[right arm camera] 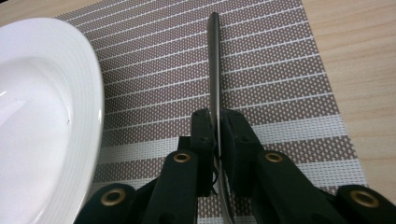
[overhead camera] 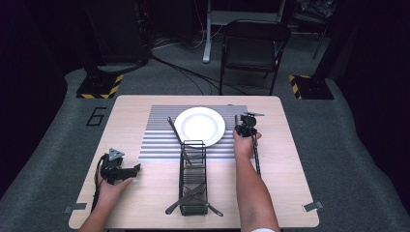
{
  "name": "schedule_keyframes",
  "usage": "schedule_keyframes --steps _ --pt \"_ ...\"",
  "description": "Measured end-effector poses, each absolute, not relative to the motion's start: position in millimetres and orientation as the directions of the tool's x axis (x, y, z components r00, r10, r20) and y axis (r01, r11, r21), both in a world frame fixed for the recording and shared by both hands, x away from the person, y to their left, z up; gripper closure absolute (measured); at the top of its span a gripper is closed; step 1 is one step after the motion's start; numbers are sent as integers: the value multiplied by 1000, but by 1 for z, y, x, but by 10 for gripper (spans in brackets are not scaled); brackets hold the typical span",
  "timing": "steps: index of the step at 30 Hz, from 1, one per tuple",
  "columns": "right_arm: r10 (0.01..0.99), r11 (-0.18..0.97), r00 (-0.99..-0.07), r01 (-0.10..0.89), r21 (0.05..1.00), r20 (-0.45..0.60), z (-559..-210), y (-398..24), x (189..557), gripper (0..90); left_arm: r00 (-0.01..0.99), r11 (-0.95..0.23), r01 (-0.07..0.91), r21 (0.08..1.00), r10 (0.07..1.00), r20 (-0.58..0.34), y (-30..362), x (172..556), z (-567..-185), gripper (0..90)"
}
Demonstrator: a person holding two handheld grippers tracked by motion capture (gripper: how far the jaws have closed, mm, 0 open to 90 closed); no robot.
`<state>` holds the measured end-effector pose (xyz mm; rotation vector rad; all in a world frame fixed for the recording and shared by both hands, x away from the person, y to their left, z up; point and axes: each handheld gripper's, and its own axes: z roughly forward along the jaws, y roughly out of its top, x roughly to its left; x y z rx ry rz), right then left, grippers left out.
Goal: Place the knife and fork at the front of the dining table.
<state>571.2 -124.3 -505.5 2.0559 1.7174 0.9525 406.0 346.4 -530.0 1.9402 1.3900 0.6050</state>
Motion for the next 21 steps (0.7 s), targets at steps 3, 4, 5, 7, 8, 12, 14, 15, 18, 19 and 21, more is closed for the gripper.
schedule_keyframes --steps 3,4,5,7,8,12,14,15,18,19,21 --pt "954 -243 72 758 605 292 -506 -125 571 818 326 -211 637 742 945 -10 346 406 -530 111" --pt "955 -239 72 759 606 287 -506 -125 571 813 326 -211 637 742 945 -10 346 406 -530 111" --pt "958 -232 69 761 606 280 -506 -126 571 804 326 -210 633 745 945 -10 346 406 -530 111" --pt "953 -244 69 756 608 296 -506 -128 570 790 326 -211 632 745 945 -9 346 406 -530 111" --pt "953 -244 69 751 614 295 -505 -129 570 789 327 -211 632 745 945 -9 346 406 -530 111" --pt "955 -238 60 743 626 292 -503 -131 569 790 325 -209 633 746 946 -11 346 406 -530 111" --pt "955 -239 66 744 624 288 -501 -132 567 789 326 -210 634 744 945 -12 346 406 -530 111" --pt "955 -243 70 741 626 288 -500 -133 566 784 326 -211 633 745 945 -10 346 406 -530 112" --pt "960 -228 60 738 636 274 -499 -138 563 771 327 -212 633 745 945 -9 346 406 -530 111" --pt "961 -224 62 740 634 268 -498 -139 561 765 326 -210 634 744 945 -11 346 406 -530 111" --pt "966 -195 38 752 630 254 -495 -141 554 723 326 -210 633 745 945 -10 346 406 -530 111"
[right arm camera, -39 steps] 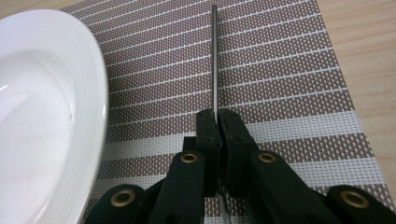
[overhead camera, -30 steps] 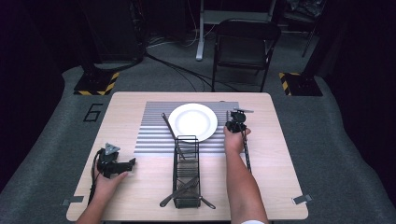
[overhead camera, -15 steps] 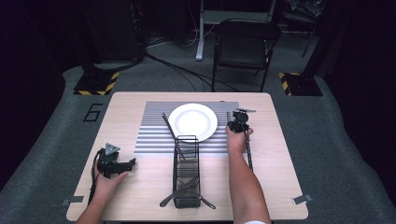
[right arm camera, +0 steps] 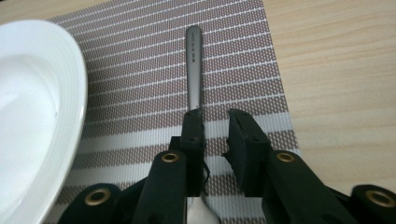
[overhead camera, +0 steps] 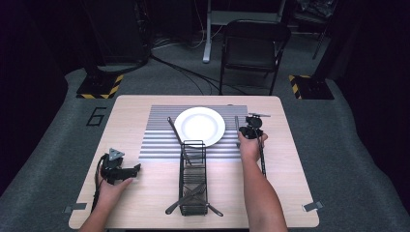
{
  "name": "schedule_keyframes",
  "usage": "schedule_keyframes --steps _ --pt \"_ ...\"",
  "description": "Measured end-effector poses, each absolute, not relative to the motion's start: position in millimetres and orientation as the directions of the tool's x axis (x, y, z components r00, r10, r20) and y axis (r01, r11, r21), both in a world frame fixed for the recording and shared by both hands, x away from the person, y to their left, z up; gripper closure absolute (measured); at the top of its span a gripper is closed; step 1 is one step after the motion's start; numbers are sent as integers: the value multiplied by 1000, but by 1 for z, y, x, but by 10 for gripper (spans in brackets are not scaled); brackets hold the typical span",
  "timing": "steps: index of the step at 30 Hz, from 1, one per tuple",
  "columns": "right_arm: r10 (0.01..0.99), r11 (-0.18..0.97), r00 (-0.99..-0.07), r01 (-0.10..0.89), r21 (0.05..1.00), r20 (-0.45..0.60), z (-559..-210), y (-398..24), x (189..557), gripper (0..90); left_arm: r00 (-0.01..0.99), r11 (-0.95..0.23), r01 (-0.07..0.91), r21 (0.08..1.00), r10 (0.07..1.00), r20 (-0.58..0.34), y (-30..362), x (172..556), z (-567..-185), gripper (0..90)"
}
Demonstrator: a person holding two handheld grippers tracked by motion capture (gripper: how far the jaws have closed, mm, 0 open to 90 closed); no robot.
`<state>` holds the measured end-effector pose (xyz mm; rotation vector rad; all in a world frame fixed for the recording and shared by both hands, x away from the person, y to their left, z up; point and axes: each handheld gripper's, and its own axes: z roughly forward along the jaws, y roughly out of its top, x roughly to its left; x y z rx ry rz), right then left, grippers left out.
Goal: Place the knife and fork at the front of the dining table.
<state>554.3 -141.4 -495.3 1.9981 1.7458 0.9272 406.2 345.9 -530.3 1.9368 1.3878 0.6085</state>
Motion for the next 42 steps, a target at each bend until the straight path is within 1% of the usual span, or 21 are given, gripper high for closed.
schedule_keyframes --steps 1,4,7,12,14,21,24,26,28,31,34,36,38,42 --pt "966 -195 38 752 630 254 -495 -141 554 723 324 -209 633 745 946 -10 346 406 -530 111" --pt "970 -161 -1 750 641 245 -491 -144 545 688 324 -209 633 745 946 -10 346 406 -530 111" --pt "976 -106 -57 725 681 212 -484 -147 535 661 324 -209 633 745 946 -11 346 406 -530 111" --pt "969 -56 -139 686 726 206 -470 -151 516 618 337 -219 637 739 942 -11 346 406 -530 99" --pt "964 -39 -171 668 743 205 -464 -154 507 604 350 -231 637 735 937 -10 345 407 -530 80" --pt "939 29 -282 641 767 199 -454 -160 476 532 355 -233 636 736 935 -10 345 407 -530 70" --pt "936 102 -326 614 783 133 -456 -160 460 518 360 -237 639 732 933 -12 346 407 -530 77" --pt "931 116 -341 614 781 130 -456 -160 453 517 357 -234 635 736 934 -11 346 407 -530 81" --pt "927 135 -357 611 780 119 -457 -158 447 516 347 -224 630 744 938 -11 347 406 -530 98" --pt "919 164 -382 599 784 100 -458 -157 437 517 350 -226 629 744 937 -11 349 405 -529 152" --pt "917 144 -381 591 794 117 -463 -157 429 506 350 -225 628 745 937 -12 350 404 -529 164" --pt "915 132 -382 589 798 131 -468 -158 427 492 345 -220 622 752 939 -10 350 404 -529 187" --pt "915 135 -382 598 790 132 -474 -158 427 479 350 -219 618 755 937 -15 351 403 -528 237" --pt "908 170 -407 574 801 99 -480 -155 424 482 346 -210 623 754 938 -24 353 403 -526 349"
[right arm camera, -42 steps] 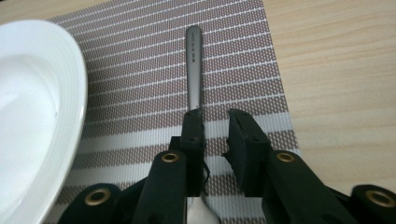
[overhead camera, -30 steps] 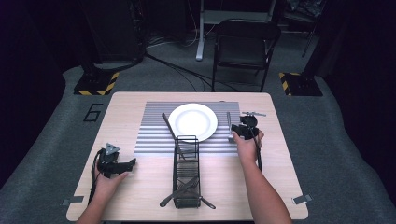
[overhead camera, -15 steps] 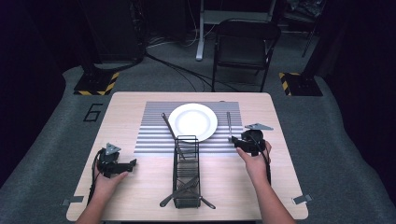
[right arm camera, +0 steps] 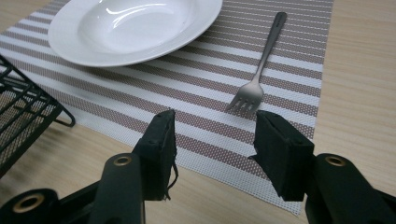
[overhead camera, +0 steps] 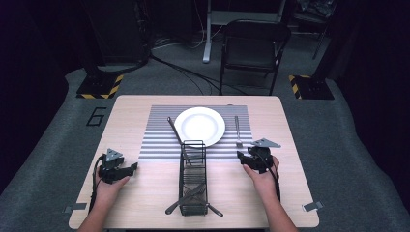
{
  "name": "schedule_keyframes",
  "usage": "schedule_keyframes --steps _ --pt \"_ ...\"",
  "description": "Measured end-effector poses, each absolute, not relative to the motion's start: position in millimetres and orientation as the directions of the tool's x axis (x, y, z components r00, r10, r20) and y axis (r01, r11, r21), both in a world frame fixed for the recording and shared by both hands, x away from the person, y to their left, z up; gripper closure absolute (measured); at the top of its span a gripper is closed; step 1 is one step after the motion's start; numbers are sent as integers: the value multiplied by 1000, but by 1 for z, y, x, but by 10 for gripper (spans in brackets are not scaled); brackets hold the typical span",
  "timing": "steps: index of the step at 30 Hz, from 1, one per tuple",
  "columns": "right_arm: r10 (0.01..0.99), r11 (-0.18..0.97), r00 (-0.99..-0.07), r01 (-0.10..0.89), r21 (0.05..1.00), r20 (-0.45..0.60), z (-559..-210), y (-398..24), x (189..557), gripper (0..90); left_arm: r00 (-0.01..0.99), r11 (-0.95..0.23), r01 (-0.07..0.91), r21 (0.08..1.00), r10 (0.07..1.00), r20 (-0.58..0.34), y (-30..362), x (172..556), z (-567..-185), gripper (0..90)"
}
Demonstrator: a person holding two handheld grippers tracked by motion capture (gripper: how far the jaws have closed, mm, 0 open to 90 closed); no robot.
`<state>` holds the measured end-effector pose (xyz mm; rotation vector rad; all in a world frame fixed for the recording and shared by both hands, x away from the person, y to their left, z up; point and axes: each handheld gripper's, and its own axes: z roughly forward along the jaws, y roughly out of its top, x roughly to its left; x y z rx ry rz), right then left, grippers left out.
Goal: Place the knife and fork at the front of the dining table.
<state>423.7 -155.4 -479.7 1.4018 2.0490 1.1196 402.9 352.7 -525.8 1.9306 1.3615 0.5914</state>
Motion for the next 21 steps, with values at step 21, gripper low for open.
schedule_keyframes --steps 21 --pt "905 199 -418 579 791 78 -487 -161 420 477 388 -179 638 749 915 -112 335 392 -497 471"
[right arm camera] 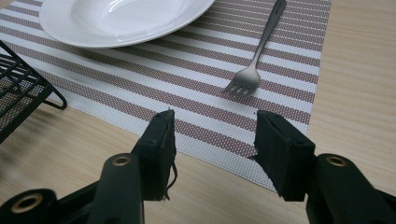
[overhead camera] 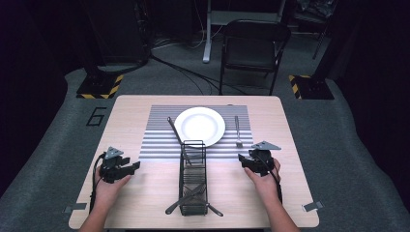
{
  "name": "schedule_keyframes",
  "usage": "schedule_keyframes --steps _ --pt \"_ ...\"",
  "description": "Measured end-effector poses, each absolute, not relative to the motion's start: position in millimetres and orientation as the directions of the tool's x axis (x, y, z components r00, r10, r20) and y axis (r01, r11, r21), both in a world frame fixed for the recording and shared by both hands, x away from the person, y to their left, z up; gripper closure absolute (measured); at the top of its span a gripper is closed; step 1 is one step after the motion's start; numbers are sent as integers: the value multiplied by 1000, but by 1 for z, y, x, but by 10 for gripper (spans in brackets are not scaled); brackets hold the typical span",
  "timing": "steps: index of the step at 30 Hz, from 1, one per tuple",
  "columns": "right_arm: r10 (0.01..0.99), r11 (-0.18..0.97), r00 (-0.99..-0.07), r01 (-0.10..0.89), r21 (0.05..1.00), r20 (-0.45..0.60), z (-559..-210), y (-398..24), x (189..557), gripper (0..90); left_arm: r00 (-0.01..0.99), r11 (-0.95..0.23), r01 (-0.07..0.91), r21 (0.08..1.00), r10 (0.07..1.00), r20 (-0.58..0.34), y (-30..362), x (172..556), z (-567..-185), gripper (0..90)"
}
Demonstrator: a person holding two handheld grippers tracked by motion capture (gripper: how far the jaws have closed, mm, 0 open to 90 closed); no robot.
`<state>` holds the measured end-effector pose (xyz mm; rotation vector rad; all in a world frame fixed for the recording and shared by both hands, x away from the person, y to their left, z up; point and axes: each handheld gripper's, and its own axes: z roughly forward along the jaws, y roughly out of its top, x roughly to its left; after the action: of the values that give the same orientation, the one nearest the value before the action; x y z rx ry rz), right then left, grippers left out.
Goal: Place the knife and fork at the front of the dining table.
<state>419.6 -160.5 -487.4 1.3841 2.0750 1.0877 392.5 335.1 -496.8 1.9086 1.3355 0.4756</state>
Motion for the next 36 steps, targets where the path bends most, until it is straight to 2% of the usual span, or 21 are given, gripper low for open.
schedule_keyframes --steps 9,15,36 --pt "907 192 -412 582 790 83 -488 -163 421 480 445 -231 626 744 890 -98 318 392 -480 522" --pt "908 185 -409 584 791 90 -488 -163 421 480 452 -213 625 751 883 -126 312 394 -468 537" --pt "916 152 -386 584 797 108 -487 -172 422 480 595 -312 523 793 800 -78 259 397 -403 580"
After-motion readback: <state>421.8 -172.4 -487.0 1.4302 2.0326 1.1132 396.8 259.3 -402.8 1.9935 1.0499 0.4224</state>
